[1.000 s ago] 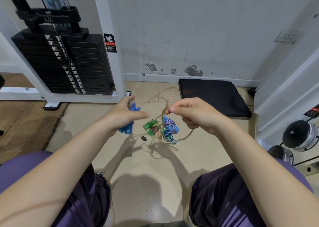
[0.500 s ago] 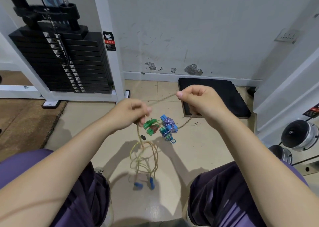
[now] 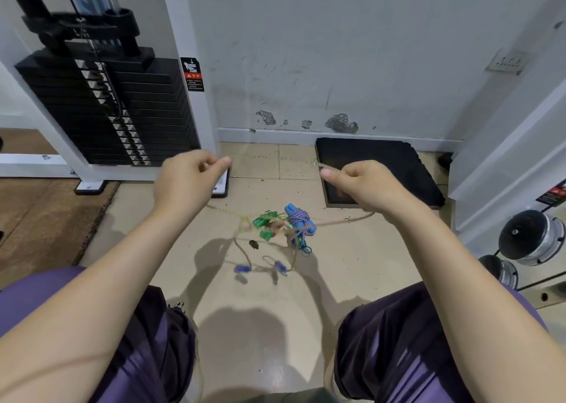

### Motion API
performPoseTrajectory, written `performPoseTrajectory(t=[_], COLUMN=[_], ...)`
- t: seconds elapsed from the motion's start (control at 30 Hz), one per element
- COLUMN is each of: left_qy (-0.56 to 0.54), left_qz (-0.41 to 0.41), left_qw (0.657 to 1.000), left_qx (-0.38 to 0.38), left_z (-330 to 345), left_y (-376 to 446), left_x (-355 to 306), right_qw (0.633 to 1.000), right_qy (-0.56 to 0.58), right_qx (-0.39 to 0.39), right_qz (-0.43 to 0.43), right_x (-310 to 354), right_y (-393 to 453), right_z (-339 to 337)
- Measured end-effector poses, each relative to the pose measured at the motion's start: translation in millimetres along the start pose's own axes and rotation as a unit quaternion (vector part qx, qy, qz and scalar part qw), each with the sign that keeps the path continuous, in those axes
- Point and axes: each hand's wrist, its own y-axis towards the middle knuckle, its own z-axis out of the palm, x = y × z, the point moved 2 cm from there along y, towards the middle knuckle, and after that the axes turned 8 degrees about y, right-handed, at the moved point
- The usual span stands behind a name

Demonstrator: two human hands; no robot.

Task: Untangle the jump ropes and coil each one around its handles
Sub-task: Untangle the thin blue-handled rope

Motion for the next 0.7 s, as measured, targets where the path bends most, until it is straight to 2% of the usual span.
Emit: performPoseTrajectory(t=[0.03,0.1,0.13,0.2,0.27,0.33,0.43,0.6,0.7], left_qy=[0.097,0.146,0.113,-0.035,-0.189,-0.265,-0.278,-0.288,-0.264], left_qz=[0.022,0.031,0.017,-0.021,-0.049,-0.04,0.005,0.02,0.031], left_qw=[0.995,0.988,0.993,0.993,0.96,0.924,0.9,0.87,0.869], left_qx=[-0.028,-0.022,0.014,0.109,0.201,0.271,0.335,0.399,0.417], left_z=[-6,-11,-9,3,12,16,21,26,29], left_y=[3,6,5,0,-9,-19,-32,-42,-45], left_x=[1,3,3,0,-9,-19,-34,-45,-43], right_qw=[0.999,0.999,0.999,0.991,0.973,0.958,0.935,0.906,0.907], right_qy=[-0.021,-0.021,0.013,0.118,0.198,0.24,0.299,0.35,0.361], right_qx=[-0.015,-0.024,-0.011,0.051,0.113,0.153,0.188,0.238,0.219], right_qz=[-0.02,-0.044,-0.041,-0.028,-0.026,-0.027,-0.011,-0.004,-0.01], right_x=[0,-1,-2,-3,-1,4,12,19,18], right_y=[1,1,1,0,-3,-8,-16,-21,-19], right_z=[-4,-7,-5,2,11,22,42,65,68])
